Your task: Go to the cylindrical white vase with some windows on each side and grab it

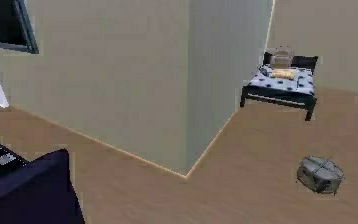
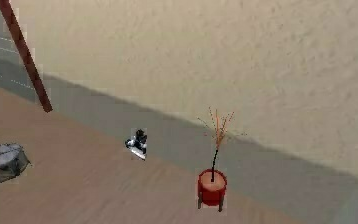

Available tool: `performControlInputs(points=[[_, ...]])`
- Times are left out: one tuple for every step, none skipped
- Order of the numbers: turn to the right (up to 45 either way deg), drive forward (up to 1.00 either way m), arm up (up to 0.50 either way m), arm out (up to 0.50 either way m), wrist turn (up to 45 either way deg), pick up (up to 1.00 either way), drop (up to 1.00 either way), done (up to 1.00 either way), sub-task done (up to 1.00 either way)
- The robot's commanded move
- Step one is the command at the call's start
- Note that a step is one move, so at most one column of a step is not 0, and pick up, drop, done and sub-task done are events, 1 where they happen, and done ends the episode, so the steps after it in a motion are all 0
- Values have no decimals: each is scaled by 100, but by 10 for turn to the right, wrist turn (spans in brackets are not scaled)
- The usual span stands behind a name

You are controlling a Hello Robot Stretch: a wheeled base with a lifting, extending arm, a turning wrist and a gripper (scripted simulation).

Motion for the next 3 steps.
performControlInputs(points=[[-180,0,0,0,0,0,0,0,0],[0,100,0,0,0,0,0,0,0],[-60,0,0,0,0,0,0,0,0]])
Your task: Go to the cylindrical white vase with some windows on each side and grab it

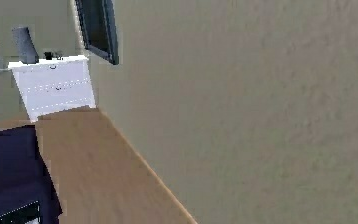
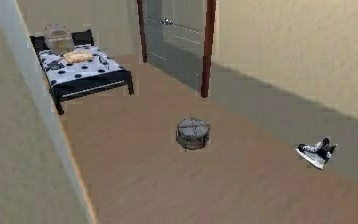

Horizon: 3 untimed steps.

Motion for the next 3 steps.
performControlInputs(points=[[0,20,0,0,0,0,0,0,0],[-330,0,0,0,0,0,0,0,0],[0,100,0,0,0,0,0,0,0]])
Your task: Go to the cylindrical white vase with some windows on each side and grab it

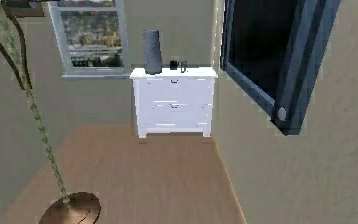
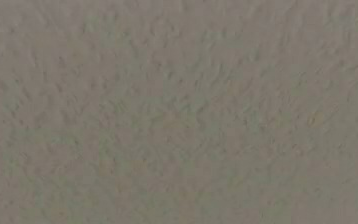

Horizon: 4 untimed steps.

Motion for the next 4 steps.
performControlInputs(points=[[-30,0,0,0,0,0,0,0,0],[0,65,0,0,0,0,0,0,0],[0,85,0,0,0,0,0,0,0],[-450,0,0,0,0,0,0,0,0]])
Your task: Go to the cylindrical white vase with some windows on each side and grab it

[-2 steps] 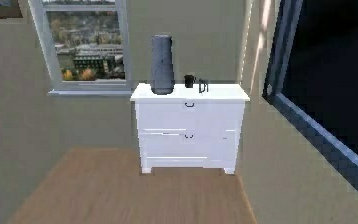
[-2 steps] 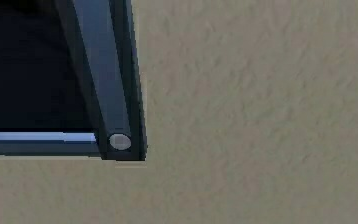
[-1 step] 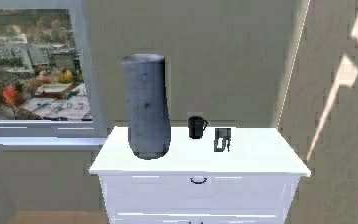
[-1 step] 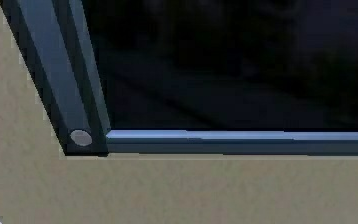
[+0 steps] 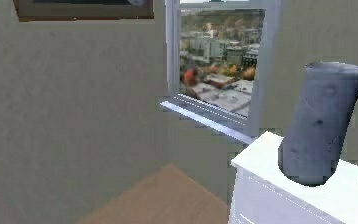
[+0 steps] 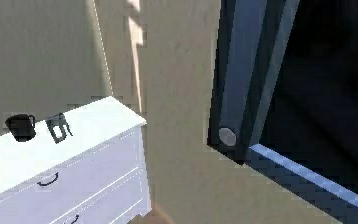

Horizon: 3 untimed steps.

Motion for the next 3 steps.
performControlInputs(points=[[-450,0,0,0,0,0,0,0,0],[0,0,50,0,0,0,0,0,0],[0,0,38,0,0,0,0,0,0]])
